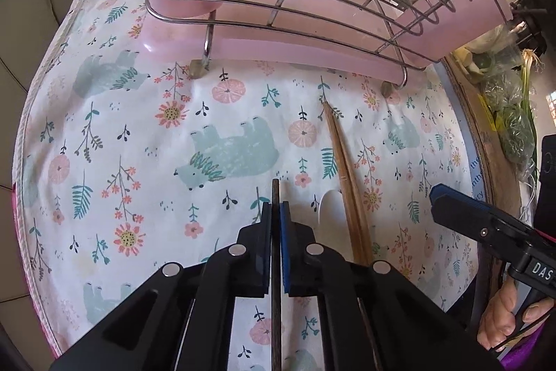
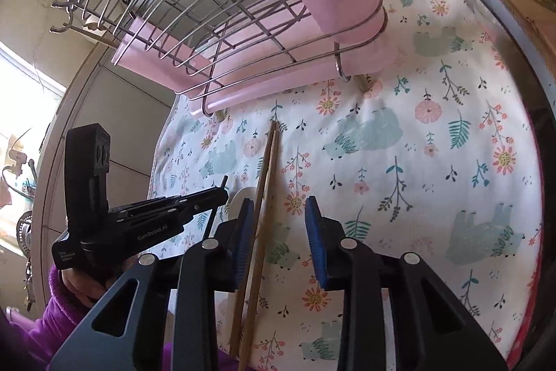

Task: Organize utensils
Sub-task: 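Grasp a dark chopstick with the left tool while the right tool grasps a wooden chopstick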

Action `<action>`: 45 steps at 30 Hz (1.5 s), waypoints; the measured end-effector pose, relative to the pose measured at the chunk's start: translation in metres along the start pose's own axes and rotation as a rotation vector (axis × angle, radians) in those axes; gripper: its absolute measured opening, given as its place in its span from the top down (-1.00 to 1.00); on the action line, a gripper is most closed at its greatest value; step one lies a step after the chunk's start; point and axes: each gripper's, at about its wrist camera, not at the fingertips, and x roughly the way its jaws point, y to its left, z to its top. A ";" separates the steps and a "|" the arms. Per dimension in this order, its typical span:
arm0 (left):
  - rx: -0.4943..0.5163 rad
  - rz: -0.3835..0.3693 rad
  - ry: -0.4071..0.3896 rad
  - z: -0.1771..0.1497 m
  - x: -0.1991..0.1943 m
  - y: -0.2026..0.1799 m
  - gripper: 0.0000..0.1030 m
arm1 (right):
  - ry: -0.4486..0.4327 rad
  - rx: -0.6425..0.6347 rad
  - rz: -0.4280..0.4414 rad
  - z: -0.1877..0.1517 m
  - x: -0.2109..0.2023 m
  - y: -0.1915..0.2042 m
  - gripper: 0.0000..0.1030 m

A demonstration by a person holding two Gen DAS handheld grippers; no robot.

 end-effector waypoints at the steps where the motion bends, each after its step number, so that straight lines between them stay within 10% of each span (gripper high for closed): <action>1: -0.006 -0.004 -0.008 -0.001 -0.004 0.004 0.92 | 0.018 0.008 0.009 0.002 0.005 0.000 0.51; 28: -0.100 -0.100 -0.098 -0.021 -0.041 0.056 0.92 | 0.197 -0.123 -0.301 0.026 0.087 0.053 0.68; 45: -0.110 -0.118 -0.254 -0.023 -0.090 0.063 0.92 | -0.036 -0.042 -0.146 0.015 0.018 0.026 0.88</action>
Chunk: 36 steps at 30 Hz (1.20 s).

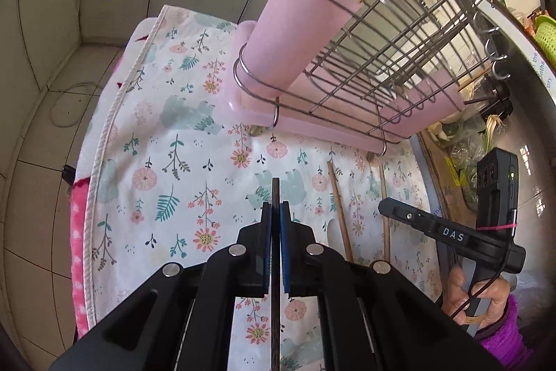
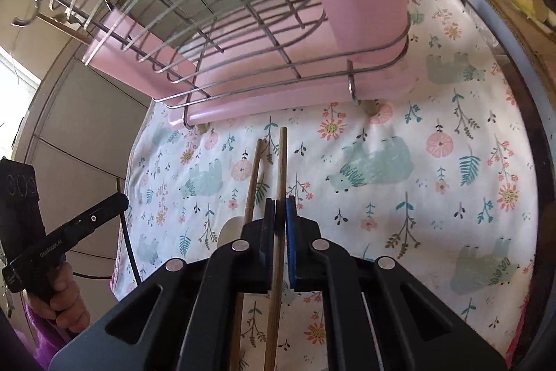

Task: Organize utensils
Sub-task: 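Lift the dark chopstick over the pink cup while the right tool raises the wooden chopstick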

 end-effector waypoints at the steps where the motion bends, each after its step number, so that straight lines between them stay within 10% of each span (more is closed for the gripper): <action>1: 0.000 -0.006 -0.021 0.001 -0.004 -0.003 0.92 | -0.025 -0.005 0.005 0.000 -0.008 -0.001 0.88; 18: 0.054 -0.041 -0.365 0.025 -0.095 -0.034 0.92 | -0.449 -0.073 0.019 -0.012 -0.125 -0.005 0.88; 36: 0.116 -0.052 -0.574 0.082 -0.164 -0.072 0.92 | -0.737 -0.195 -0.028 0.057 -0.233 0.033 0.88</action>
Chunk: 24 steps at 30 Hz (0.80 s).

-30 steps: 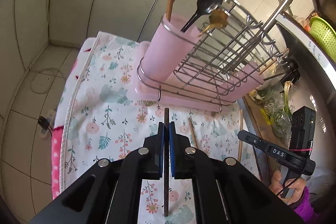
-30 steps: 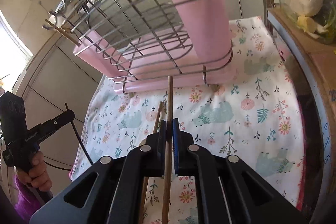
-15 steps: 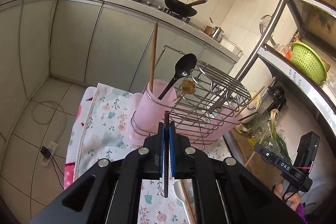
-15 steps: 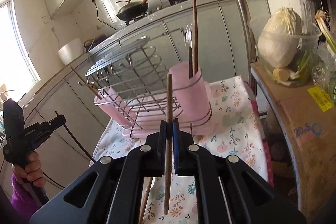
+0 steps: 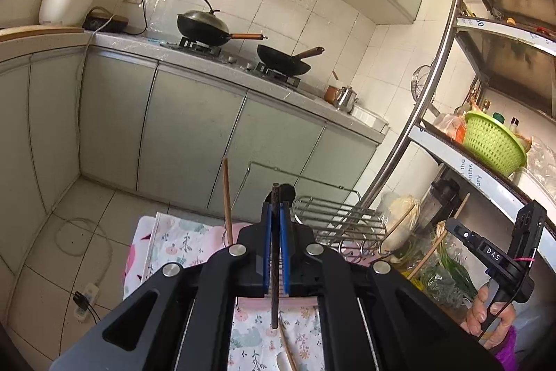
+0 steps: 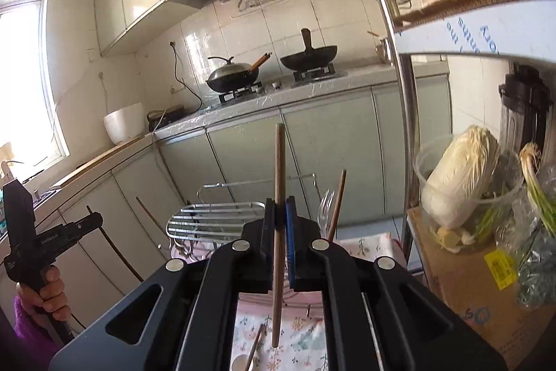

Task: Organize utensils
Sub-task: 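Lift the dark chopstick over the pink cup while the right tool raises the wooden chopstick, then lower the dark chopstick into the pink cup and open the left tool while the right tool releases its chopstick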

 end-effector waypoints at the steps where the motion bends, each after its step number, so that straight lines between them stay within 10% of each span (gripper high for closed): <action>1: 0.000 -0.003 -0.013 0.005 -0.001 -0.001 0.92 | -0.017 -0.005 -0.001 0.006 -0.001 0.001 0.88; 14: 0.060 0.091 -0.148 0.047 0.014 -0.014 0.92 | -0.171 -0.005 -0.051 0.058 0.000 -0.007 0.88; 24: 0.087 0.141 -0.094 0.038 0.058 -0.008 0.92 | -0.172 -0.058 -0.118 0.059 0.031 -0.007 0.88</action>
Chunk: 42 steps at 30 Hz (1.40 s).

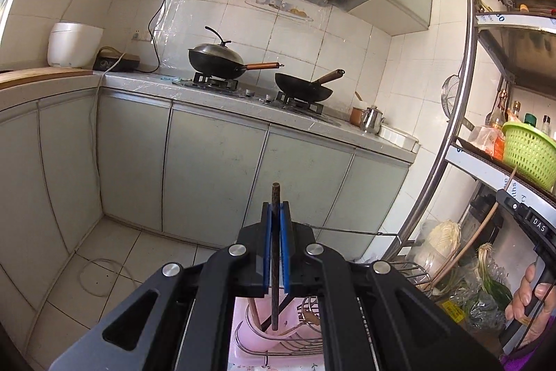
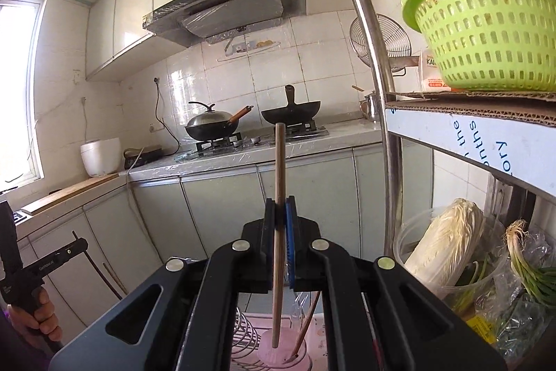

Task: Organize utensils
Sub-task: 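Lower the dark chopstick into the pink cup and open the left tool while the right tool releases its chopstick, then move both open tools back down to the cloth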

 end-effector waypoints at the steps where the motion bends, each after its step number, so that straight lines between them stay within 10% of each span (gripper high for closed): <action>1: 0.003 0.000 0.011 -0.002 0.004 0.000 0.92 | 0.011 0.000 -0.005 -0.003 0.005 -0.002 0.88; 26: 0.002 0.040 0.224 -0.055 0.071 0.010 0.90 | 0.281 0.005 -0.031 -0.068 0.060 -0.012 0.88; 33: -0.020 -0.006 0.222 -0.052 0.062 0.008 0.45 | 0.324 0.059 0.003 -0.069 0.064 -0.019 0.86; 42: -0.045 -0.048 0.139 -0.032 0.030 0.003 0.37 | 0.268 0.067 0.032 -0.054 0.043 -0.019 0.37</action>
